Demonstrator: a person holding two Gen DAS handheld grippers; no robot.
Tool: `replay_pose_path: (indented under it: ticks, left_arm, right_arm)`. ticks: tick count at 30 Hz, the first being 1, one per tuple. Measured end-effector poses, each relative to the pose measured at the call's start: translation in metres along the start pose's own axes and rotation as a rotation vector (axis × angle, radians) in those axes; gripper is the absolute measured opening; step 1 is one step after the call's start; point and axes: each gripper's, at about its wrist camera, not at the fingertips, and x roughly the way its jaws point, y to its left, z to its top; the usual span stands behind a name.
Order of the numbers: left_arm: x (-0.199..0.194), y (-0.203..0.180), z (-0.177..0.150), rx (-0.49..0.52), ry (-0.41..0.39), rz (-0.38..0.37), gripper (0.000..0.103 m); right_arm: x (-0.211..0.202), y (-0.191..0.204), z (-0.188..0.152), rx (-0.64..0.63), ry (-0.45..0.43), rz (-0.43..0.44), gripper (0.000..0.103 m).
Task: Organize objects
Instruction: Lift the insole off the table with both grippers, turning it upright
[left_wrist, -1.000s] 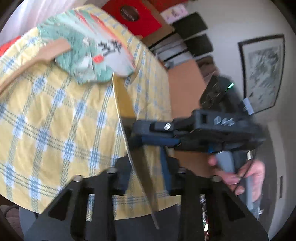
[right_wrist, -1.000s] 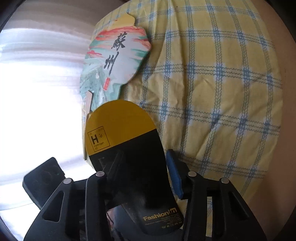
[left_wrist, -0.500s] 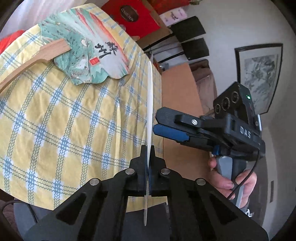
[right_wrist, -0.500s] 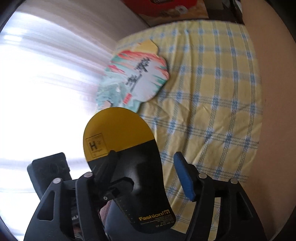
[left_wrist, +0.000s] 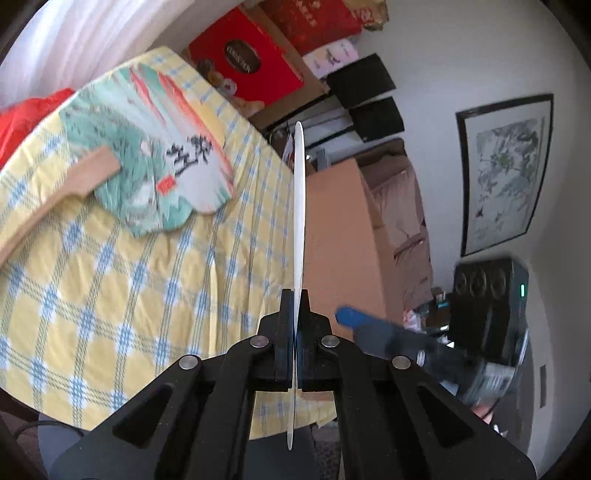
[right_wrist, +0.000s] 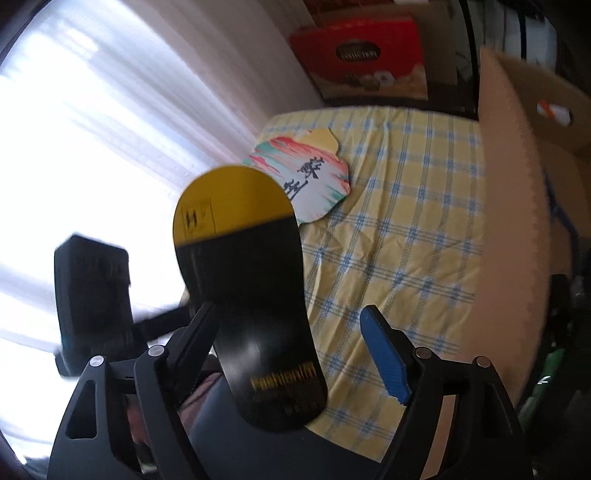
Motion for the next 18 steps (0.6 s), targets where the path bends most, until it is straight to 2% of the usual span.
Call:
replay_pose_path:
  ticks: [4,9,13,18]
  left_arm:
    - [-0.002,-0.013,0.008,0.019,-0.017,-0.021,0.001]
    - [-0.002,-0.028,0.012,0.042,-0.029,-0.043,0.001]
    - [0.003,-0.040,0.013,0.057,-0.026,-0.044,0.001]
    - [0.010,-0.053,0.011,0.074,-0.012,-0.049,0.001]
  right_arm:
    - [0.001,0.006,-0.012,-0.037,-0.003,-0.033,0.082]
    - [-0.002,0.006,-0.026,-0.041,-0.018,0.000,0.082]
    - [-0.008,0.015,-0.034,-0.119,-0.055,-0.075,0.084]
    - [-0.019,0.011,-0.038,-0.124,-0.072,-0.037,0.085]
